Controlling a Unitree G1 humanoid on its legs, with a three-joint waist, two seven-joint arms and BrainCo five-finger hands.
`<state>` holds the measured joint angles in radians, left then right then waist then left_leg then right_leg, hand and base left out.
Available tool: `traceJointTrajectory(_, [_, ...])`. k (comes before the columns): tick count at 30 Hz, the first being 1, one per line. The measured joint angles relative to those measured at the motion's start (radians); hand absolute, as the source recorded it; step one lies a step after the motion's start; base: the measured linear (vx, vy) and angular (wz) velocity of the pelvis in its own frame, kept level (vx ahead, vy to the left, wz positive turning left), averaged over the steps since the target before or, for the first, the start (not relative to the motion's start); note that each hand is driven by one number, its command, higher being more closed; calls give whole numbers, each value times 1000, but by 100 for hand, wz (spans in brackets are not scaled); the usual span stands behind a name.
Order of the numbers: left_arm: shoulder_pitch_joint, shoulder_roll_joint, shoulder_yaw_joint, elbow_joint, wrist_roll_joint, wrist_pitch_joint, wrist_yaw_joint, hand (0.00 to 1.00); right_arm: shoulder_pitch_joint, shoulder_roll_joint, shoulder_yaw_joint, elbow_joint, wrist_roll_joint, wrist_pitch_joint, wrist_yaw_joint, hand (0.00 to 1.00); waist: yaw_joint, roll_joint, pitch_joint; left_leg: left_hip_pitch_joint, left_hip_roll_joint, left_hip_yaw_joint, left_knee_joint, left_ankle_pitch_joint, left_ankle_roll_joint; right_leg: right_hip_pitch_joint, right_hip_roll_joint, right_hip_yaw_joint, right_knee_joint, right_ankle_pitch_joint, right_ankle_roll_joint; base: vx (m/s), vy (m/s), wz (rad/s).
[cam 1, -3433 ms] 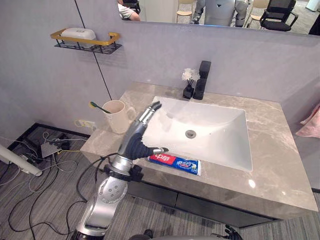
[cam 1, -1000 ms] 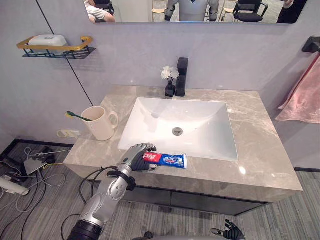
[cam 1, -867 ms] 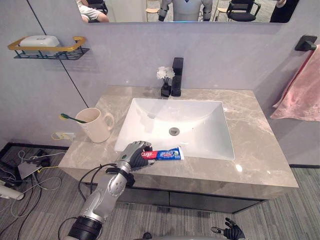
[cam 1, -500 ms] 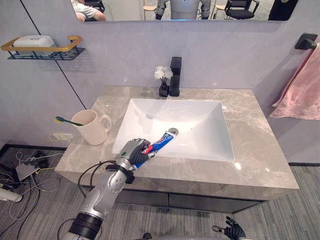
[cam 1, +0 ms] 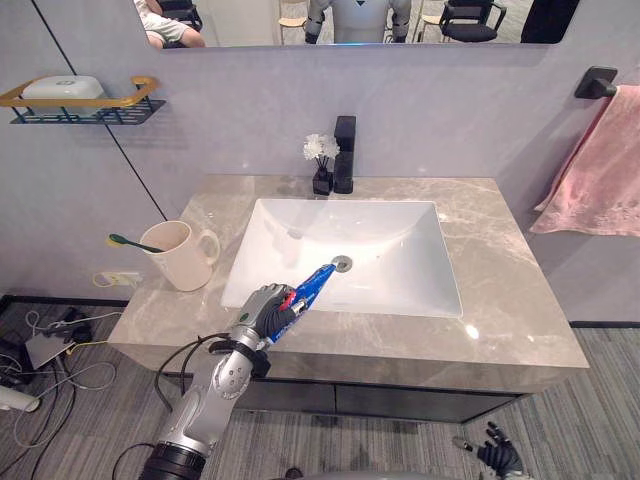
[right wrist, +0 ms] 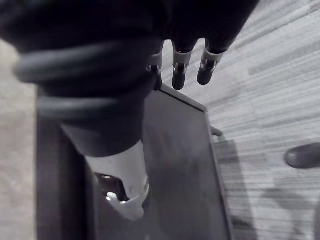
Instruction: Organize washtable
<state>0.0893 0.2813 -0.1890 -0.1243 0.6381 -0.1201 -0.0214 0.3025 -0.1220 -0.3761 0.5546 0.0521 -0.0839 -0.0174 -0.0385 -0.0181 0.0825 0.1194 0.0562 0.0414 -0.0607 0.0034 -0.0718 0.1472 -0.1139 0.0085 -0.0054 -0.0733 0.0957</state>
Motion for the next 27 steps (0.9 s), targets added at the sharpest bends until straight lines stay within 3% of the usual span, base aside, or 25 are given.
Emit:
traceJointTrajectory(4, [19, -45, 35, -106, -20, -1, 1, 100, 17, 12, -89, -220, 49, 2, 0, 0, -5, -7, -5, 1, 8, 27, 5, -8, 0, -12, 6, 28, 3, 5, 2, -17, -13, -18])
traceJointTrajectory(12, [67, -65, 46, -170, -59, -10, -1, 100, 37, 8, -137, -563, 177, -7, 52, 0, -3, -12, -12, 4, 12, 44, 9, -16, 0, -17, 10, 47, 1, 8, 6, -18, -13, -8])
traceJointTrajectory(19, [90, -64, 85, -204, -118, -21, -28, 100, -21, -104, -176, -781, 302, -53, 130, 0, -4, -14, -17, -22, 10, 35, 37, -31, 1, -29, 7, 47, 1, 9, 8, -6, -4, -1])
traceJointTrajectory(22, [89, -65, 82, -207, -129, -24, -41, 100, -92, -138, -156, -808, 344, -72, 131, 0, -4, -10, -23, -36, 7, 21, 47, -33, 1, -32, 6, 36, 0, 9, 8, -9, -16, 11])
traceJointTrajectory(24, [88, -65, 82, -213, -137, -28, -41, 100, -151, -166, -90, -813, 420, -101, 150, 0, -2, -5, -28, -50, 5, 4, 59, -34, 3, -31, 5, 20, 1, 9, 8, -25, -25, 21])
traceJointTrajectory(27, [86, -64, 76, -229, -152, -44, -40, 100, -209, -182, 5, -815, 472, -107, 164, 0, 0, 2, -33, -61, 3, -13, 69, -35, 3, -30, 4, 3, 1, 9, 8, -18, -14, 16])
